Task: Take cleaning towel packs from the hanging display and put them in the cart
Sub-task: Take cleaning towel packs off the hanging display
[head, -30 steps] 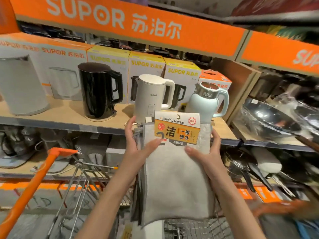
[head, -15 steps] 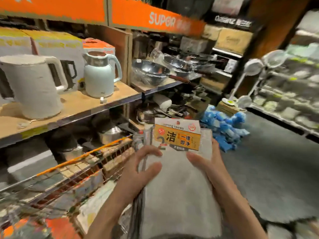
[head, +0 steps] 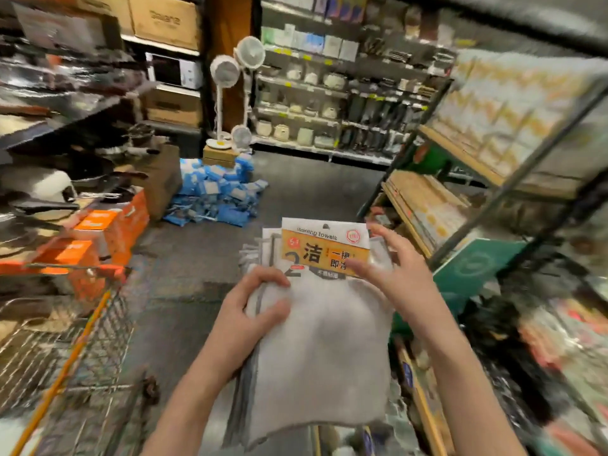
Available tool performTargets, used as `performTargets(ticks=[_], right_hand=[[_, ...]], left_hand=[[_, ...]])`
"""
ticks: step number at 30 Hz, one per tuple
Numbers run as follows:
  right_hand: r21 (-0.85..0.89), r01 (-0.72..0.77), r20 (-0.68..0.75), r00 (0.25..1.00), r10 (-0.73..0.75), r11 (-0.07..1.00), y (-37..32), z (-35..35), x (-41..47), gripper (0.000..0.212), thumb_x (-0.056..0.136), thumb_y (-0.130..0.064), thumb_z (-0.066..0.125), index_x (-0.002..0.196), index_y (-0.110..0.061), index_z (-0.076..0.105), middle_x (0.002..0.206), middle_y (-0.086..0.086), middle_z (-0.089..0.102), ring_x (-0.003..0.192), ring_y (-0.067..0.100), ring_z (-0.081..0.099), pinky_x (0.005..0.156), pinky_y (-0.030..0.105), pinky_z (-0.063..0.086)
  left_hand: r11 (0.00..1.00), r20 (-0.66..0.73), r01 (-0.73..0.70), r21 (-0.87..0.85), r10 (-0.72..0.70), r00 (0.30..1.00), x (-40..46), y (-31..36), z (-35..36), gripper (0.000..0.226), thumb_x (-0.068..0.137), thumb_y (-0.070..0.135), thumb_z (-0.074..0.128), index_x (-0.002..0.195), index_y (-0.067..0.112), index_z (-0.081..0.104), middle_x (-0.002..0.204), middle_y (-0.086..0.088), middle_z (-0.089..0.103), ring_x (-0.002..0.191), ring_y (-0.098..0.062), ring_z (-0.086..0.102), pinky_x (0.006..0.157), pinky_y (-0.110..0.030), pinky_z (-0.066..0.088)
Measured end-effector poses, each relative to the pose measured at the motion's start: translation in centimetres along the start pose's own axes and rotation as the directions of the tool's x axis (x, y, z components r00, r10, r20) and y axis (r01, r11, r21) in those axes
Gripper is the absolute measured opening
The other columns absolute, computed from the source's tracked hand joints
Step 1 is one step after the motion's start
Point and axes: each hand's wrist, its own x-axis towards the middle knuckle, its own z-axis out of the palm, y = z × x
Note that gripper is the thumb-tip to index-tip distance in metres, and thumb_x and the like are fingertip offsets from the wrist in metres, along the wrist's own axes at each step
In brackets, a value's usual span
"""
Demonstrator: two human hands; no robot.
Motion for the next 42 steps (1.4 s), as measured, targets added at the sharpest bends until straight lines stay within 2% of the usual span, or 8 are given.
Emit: performTargets(ticks=[9, 12, 15, 19, 28, 32, 36, 42], right_hand=[[0.014, -0.173, -0.397, 0.903, 0.164, 0.985, 8.4, -16.9, -12.0, 0.060, 0.069, -0.019, 0.081, 0.120, -0.034, 0.052, 0.125, -0.007, 0.052, 0.115, 0.007, 0.050, 0.095, 0.025, 0.040], [0.077, -0.156, -0.537, 0.826, 0.173, 0.985, 9.8, -21.4, -17.0, 0.059, 0.064, -0.007, 0.083, 0.109, -0.026, 0.049, 0.115, -0.002, 0.058, 0.106, 0.008, 0.054, 0.093, 0.024, 0.044], [0.241, -0.216, -0.613, 0.722, 0.320, 0.946, 11.2, -25.1, -22.3, 0.044, 0.064, -0.011, 0.084, 0.096, -0.022, 0.057, 0.106, 0.003, 0.066, 0.099, 0.022, 0.064, 0.090, 0.038, 0.051], [0.413, -0.271, -0.684, 0.539, 0.493, 0.869, 12.3, -27.2, -29.1, 0.055, 0.051, -0.040, 0.087, 0.100, -0.029, 0.065, 0.110, 0.004, 0.069, 0.103, 0.025, 0.066, 0.096, 0.049, 0.048], [0.601, -0.085, -0.793, 0.061, 0.606, 0.795, 10.9, -27.8, -41.4, 0.039, 0.061, -0.011, 0.075, 0.098, -0.015, 0.067, 0.097, 0.008, 0.074, 0.092, 0.028, 0.069, 0.096, 0.053, 0.047], [0.584, -0.030, -0.810, -0.089, 0.580, 0.811, 9.2, -27.3, -47.4, 0.038, 0.071, -0.001, 0.069, 0.107, -0.009, 0.061, 0.096, 0.011, 0.073, 0.084, 0.025, 0.070, 0.087, 0.042, 0.053], [0.557, -0.003, -0.818, -0.174, 0.548, 0.830, 7.5, -26.6, -53.3, 0.031, 0.078, 0.003, 0.064, 0.106, -0.011, 0.059, 0.096, 0.011, 0.073, 0.081, 0.023, 0.070, 0.073, 0.034, 0.056], [0.532, 0.012, -0.826, -0.210, 0.523, 0.846, 6.6, -27.2, -60.9, 0.024, 0.081, 0.000, 0.063, 0.101, -0.011, 0.056, 0.101, 0.013, 0.072, 0.093, 0.029, 0.068, 0.093, 0.049, 0.047]], left_hand=[[0.987, 0.340, 0.056, -0.148, -0.003, 0.941, -3.5, 1.5, 19.7, 0.026, 0.054, 0.042, 0.061, 0.080, 0.040, 0.062, 0.099, 0.026, 0.063, 0.093, 0.011, 0.055, 0.077, -0.007, 0.039], [0.978, 0.454, 0.097, -0.187, -0.002, 0.891, -5.3, 1.9, 25.6, 0.030, 0.052, 0.042, 0.061, 0.082, 0.040, 0.062, 0.099, 0.025, 0.063, 0.095, 0.008, 0.055, 0.084, -0.014, 0.040], [0.970, 0.570, 0.124, -0.209, 0.018, 0.822, -7.5, 3.0, 30.8, 0.026, 0.052, 0.041, 0.059, 0.077, 0.041, 0.061, 0.096, 0.026, 0.062, 0.093, 0.007, 0.055, 0.088, -0.021, 0.040], [0.949, 0.707, 0.156, -0.274, 0.089, 0.702, -10.3, 4.8, 36.2, 0.023, 0.051, 0.042, 0.059, 0.074, 0.044, 0.060, 0.093, 0.029, 0.060, 0.092, 0.014, 0.053, 0.079, -0.004, 0.035], [0.891, 0.908, 0.288, -0.350, 0.248, 0.337, -17.2, 7.2, 43.3, 0.059, 0.069, 0.023, 0.070, 0.120, 0.045, 0.050, 0.117, 0.048, 0.048, 0.116, 0.023, 0.040, 0.088, 0.003, 0.032], [0.874, 0.950, 0.375, -0.309, 0.270, 0.155, -21.8, 9.0, 44.9, 0.059, 0.070, 0.022, 0.079, 0.119, 0.045, 0.055, 0.120, 0.030, 0.059, 0.114, 0.004, 0.055, 0.095, -0.020, 0.044], [0.879, 0.964, 0.396, -0.264, 0.257, 0.074, -26.6, 10.3, 45.2, 0.055, 0.060, 0.043, 0.075, 0.112, 0.046, 0.058, 0.125, 0.017, 0.059, 0.120, -0.015, 0.055, 0.104, -0.046, 0.041], [0.901, 0.952, 0.308, -0.305, 0.292, 0.089, -33.8, 12.7, 46.3, 0.035, 0.071, 0.038, 0.077, 0.100, 0.034, 0.058, 0.103, 0.041, 0.056, 0.102, 0.024, 0.046, 0.082, 0.003, 0.031]])
